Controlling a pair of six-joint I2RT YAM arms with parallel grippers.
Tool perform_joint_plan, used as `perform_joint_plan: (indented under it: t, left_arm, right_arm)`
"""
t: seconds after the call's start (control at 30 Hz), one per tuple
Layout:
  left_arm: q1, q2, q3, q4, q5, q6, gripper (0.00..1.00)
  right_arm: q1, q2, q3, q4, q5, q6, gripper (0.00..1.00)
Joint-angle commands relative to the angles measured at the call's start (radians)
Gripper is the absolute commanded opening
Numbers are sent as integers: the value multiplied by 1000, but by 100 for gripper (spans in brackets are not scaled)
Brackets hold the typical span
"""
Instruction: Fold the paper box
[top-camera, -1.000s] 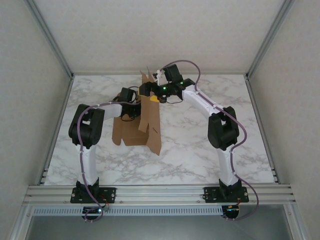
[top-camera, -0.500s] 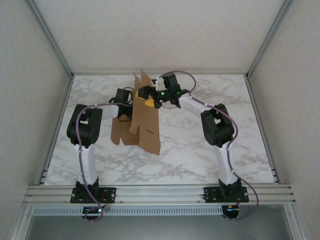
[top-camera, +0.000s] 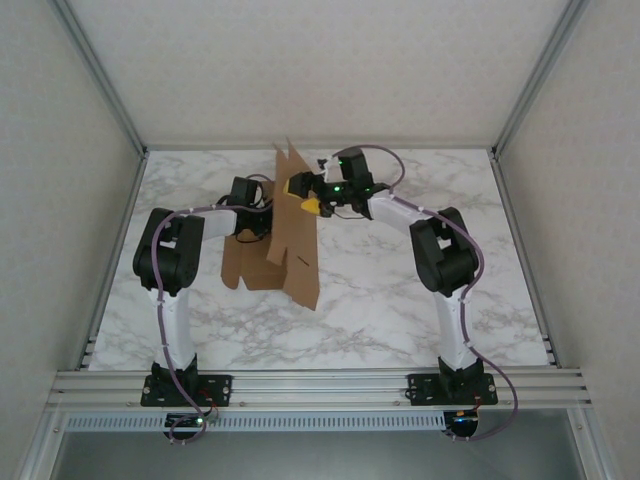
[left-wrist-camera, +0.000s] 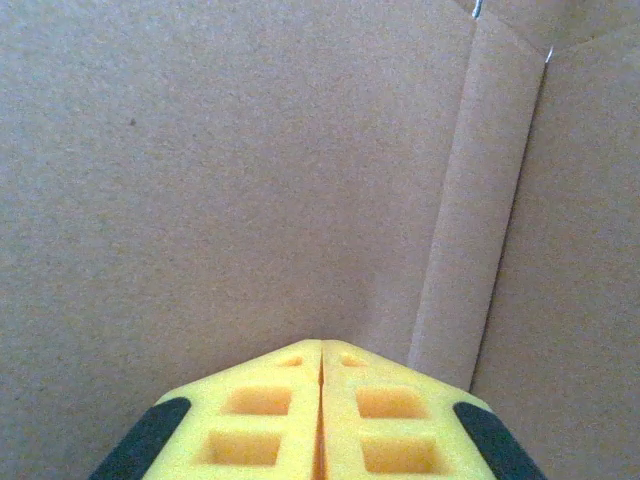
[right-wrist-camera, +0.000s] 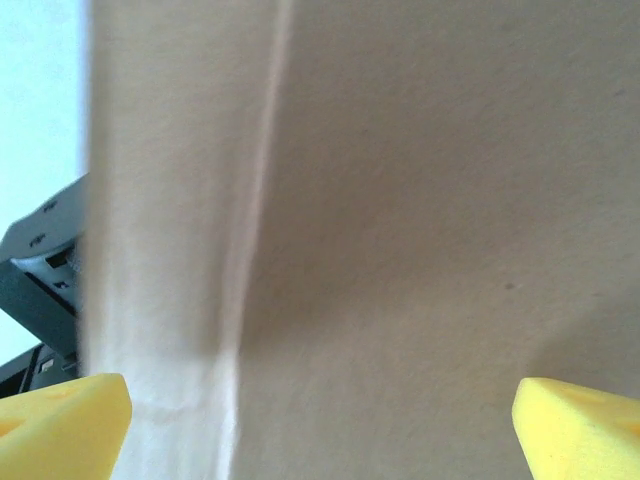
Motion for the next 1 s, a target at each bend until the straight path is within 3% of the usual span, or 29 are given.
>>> perform_joint_plan:
  t: [0.0, 0.23, 0.47, 0.77, 0.97]
  left_arm:
    - [-1, -10, -29, -49, -3, 20, 9]
    - [-9, -8, -28, -48, -6, 20, 9]
    - [-12, -5, -28, -51, -10, 25, 9]
    - [-12, -2, -28, -53, -8, 28, 9]
    - [-13, -2, -24, -58, -8, 30, 9]
  right_arm:
    - [-42, -89, -16, -121, 51, -76, 99]
    - [-63, -150, 40, -414, 121, -262, 98]
    - [-73, -197, 9, -376, 29, -275, 99]
    - [-55, -139, 97, -474, 42, -315, 99]
    - [-54, -184, 131, -532, 85, -347, 98]
